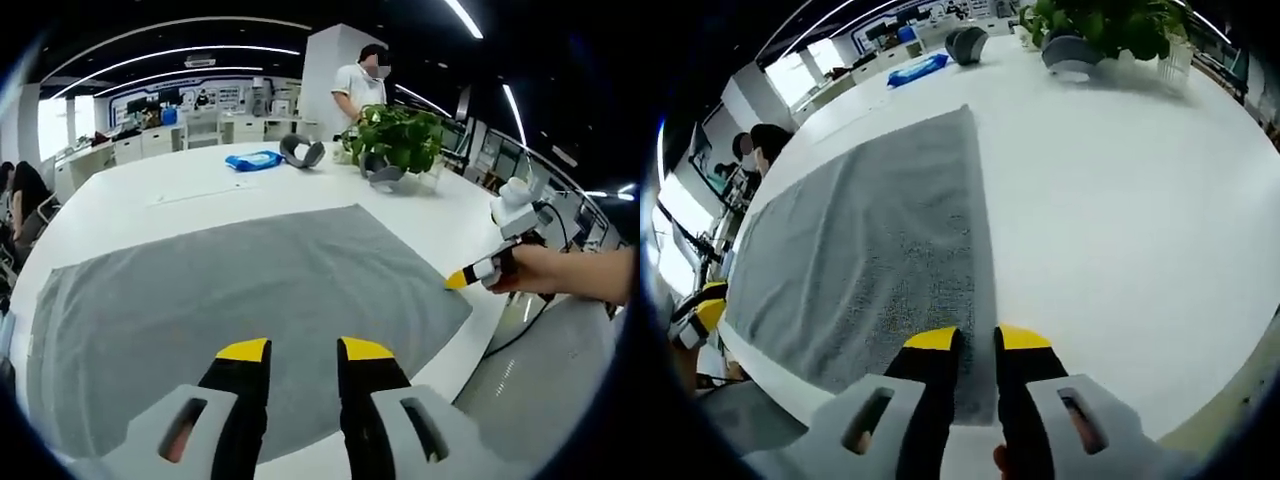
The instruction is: Fold the towel on the table until its edges align and the towel forms a compact rectangular stack.
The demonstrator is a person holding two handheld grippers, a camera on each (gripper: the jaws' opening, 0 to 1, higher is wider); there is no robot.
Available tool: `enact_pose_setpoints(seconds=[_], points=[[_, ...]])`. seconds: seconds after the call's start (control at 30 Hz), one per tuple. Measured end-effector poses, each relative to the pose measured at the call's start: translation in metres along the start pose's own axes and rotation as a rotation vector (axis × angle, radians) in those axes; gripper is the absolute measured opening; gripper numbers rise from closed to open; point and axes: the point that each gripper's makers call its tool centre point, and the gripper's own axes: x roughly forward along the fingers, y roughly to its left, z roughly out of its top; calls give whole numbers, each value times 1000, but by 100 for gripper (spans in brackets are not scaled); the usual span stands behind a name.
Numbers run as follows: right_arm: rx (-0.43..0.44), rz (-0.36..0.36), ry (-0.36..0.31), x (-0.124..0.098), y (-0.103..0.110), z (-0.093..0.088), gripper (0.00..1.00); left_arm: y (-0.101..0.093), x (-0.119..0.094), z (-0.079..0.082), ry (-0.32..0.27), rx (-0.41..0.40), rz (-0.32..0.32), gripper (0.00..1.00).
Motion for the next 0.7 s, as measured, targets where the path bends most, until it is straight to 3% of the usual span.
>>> enact_pose_setpoints(seconds=[0.27, 0.47, 0.7], points=[[42, 3, 15, 0, -4, -4, 1, -2, 1, -2, 10, 15, -5, 27], [98, 29, -11, -3, -3, 1, 0, -3, 1, -2, 11, 21, -6, 27], [70, 54, -54, -9, 7, 12, 0, -2, 1, -3, 19, 21, -2, 27]])
